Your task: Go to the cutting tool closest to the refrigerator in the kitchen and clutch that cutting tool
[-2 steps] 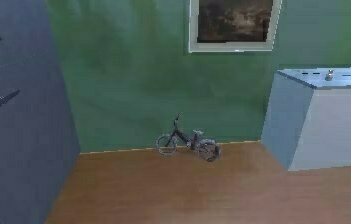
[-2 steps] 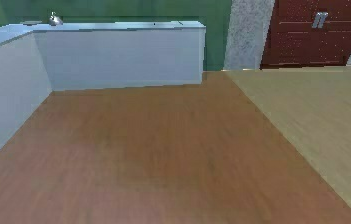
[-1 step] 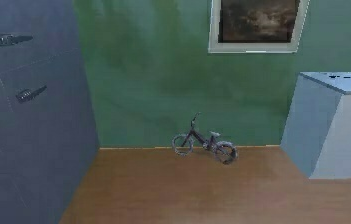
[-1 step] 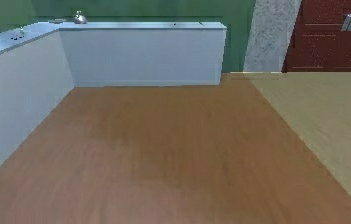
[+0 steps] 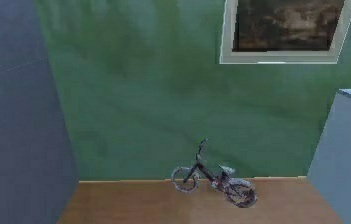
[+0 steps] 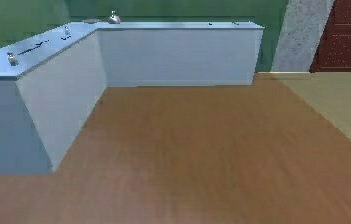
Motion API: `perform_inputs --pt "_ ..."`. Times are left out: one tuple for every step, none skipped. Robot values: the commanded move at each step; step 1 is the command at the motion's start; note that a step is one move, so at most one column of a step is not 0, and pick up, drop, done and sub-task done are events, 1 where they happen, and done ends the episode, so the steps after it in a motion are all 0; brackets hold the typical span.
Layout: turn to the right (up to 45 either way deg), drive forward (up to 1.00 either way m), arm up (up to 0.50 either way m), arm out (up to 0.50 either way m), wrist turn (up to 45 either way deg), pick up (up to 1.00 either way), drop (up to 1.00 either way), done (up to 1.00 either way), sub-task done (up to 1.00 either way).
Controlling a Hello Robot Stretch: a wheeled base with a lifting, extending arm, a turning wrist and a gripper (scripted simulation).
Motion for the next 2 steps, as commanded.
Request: perform_inputs --pt "45.0 0.0 0.0 0.0 0.0 0.0 0.0 0.0 0.0" --pt "45.0 0.0 0.0 0.0 0.0 0.0 0.0 0.0 0.0"
